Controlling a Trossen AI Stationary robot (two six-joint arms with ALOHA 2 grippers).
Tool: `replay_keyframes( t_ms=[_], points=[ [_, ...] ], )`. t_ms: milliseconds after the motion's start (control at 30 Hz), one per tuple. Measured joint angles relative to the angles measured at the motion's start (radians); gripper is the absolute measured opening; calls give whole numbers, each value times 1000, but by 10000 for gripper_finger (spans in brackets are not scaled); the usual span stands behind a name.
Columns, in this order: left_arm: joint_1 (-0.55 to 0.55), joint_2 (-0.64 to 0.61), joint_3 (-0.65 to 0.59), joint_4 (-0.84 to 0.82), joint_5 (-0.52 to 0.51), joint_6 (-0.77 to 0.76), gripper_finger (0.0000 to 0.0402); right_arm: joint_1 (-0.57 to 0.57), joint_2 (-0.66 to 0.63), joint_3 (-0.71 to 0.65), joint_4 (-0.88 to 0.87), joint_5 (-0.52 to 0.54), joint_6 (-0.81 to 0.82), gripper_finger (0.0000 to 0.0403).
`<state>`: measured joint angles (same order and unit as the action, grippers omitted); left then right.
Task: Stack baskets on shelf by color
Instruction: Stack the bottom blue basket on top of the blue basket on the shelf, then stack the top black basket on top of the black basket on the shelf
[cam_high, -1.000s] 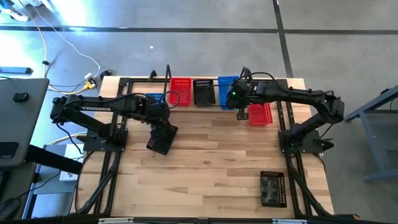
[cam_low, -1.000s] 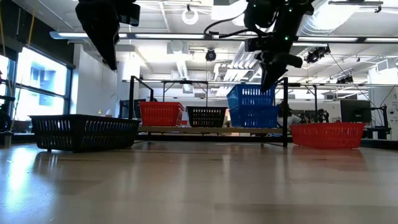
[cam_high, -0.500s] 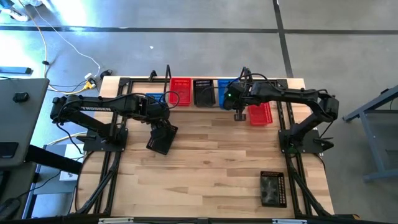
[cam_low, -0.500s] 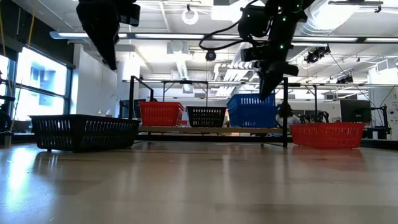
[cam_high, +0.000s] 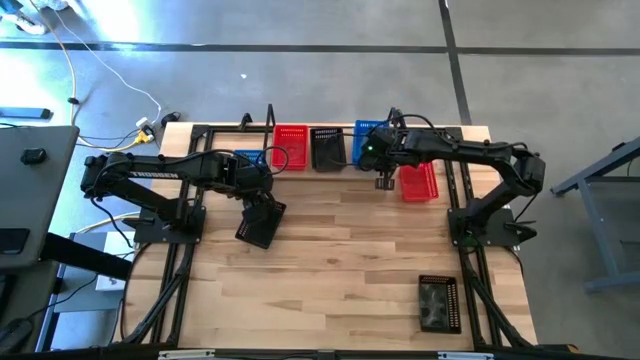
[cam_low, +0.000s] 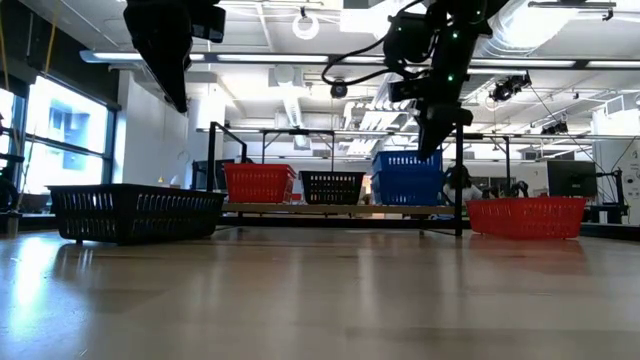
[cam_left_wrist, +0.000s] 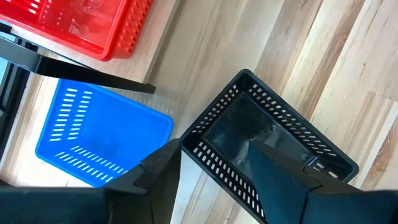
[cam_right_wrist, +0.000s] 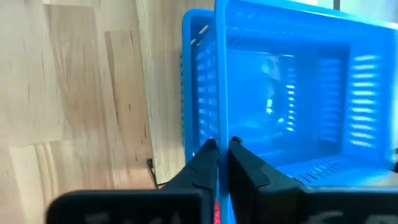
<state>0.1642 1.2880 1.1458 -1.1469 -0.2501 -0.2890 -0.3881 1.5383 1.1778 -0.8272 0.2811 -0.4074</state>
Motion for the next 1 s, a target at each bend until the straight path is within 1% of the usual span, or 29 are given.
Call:
replay_keyframes(
  t_ms=[233,367,600,733,867,1000],
  points=[
    [0,0,0,0,0,1,179,-5,0,1,1,-1,9,88],
    [0,0,0,0,4,3,179,3,-5,27,-9,0,20,111],
    [-1,0,0,0,8,3,179,3,-9,104,-86,-1,97,113],
    [-7,0,0,-1,53,12,179,7,-9,134,-134,-15,176,113],
    [-45,0,0,-1,89,48,179,24,-9,154,-159,-53,271,113],
    [-101,0,0,-2,93,56,179,61,-9,177,-190,-54,350,113]
  ],
)
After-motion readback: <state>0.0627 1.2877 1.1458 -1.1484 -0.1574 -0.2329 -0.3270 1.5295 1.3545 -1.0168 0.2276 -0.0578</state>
